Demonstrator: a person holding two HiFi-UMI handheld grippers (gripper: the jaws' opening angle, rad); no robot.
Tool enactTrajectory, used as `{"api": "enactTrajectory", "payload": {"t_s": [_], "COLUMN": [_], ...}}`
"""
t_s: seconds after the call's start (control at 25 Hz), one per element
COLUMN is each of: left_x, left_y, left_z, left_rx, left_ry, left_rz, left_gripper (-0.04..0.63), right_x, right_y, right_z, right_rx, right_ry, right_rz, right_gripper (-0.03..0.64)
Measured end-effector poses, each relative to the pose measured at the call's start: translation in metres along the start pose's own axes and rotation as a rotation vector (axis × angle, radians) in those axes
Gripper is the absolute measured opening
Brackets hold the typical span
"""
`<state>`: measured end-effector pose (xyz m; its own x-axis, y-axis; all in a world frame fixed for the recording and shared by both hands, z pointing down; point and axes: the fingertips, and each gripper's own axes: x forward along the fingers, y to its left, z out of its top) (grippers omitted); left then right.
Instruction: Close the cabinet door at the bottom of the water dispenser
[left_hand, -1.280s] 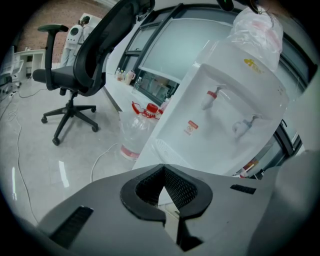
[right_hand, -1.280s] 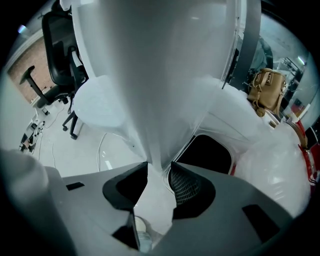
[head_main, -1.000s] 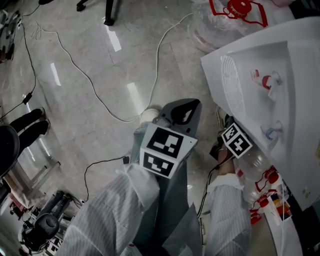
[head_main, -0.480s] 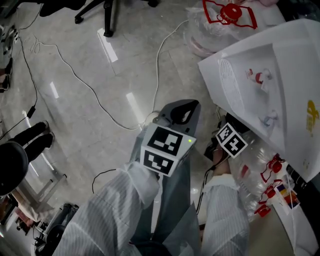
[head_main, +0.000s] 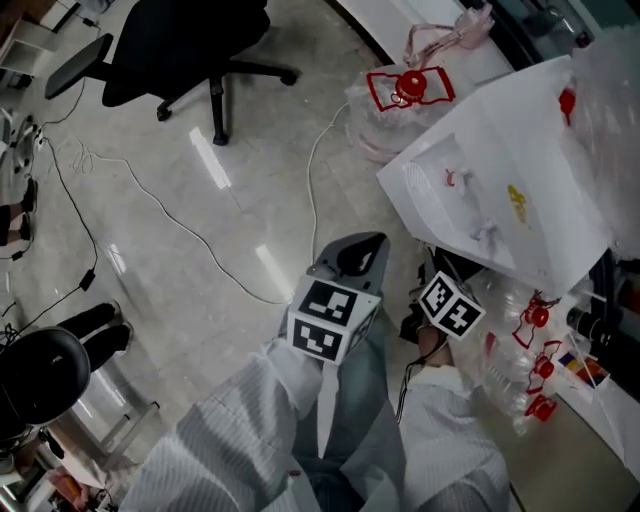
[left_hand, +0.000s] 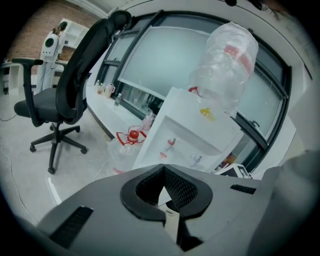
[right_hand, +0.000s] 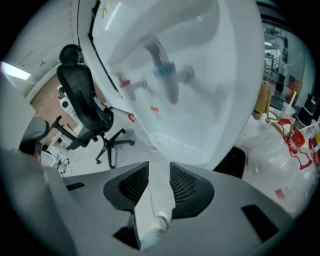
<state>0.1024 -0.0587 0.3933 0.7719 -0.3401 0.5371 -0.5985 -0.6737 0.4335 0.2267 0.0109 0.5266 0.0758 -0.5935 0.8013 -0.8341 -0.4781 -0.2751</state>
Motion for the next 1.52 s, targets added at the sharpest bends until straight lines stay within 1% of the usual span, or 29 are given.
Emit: {"api": "enactTrajectory", "payload": {"t_s": [0.16,0.32,0.44,0.56,0.64,0.76,0.96,1.16,1.32,1.52], "left_x": [-0.023,-0.048,-0.067,-0.086,-0.099,-0.117,-0.143,-0.158,-0.167,-0.173], "left_y": [-0.027,-0.055,-0.079,-0.105,-0.126,-0.159,-0.205,-0.233,-0.252,-0.262], "left_z": [0.027,0.062,0.098,0.134,0.157,0.184,0.202,0.216,0.22,0.226], "left_rx": [0.023,0.044,0.066,0.092,0.121,0.171,0.239,0.276,0.309,0.345], "left_ry": [-0.01,-0.03,-0.068,-0.122,-0.16,-0.207,-0.237,-0.269,-0.301,-0.336], "left_rz": [-0.035,-0.067,-0.093,-0.124,-0.148,-0.197,-0.252,-0.294,-0.299,-0.288], "left_gripper": [0.009,0.009,0.009,0.009,0.009,0.009,0.009,0.009,0.009,0.009], "right_x": [-0.05,-0.113,-0.166,-0.222,-0.261,-0.316,-0.383,-0.42,-0.44,-0.449], "right_y": [0.047,0.093,0.123,0.145,0.155,0.163,0.168,0.167,0.163,0.165], "right_z": [0.037,0.087,0.126,0.162,0.183,0.206,0.223,0.236,0.245,0.25], "right_rx": [-0.032,-0.05,-0.109,-0.196,-0.267,-0.365,-0.465,-0.463,-0.432,-0.463], "right_ry": [-0.063,-0.166,-0.25,-0.344,-0.42,-0.539,-0.657,-0.71,-0.744,-0.771], "right_rz": [0.126,0.248,0.328,0.39,0.406,0.395,0.397,0.429,0.462,0.455], "right_gripper": [0.132,0.122,0.094,0.066,0.05,0.029,0.017,0.015,0.014,0.014]}}
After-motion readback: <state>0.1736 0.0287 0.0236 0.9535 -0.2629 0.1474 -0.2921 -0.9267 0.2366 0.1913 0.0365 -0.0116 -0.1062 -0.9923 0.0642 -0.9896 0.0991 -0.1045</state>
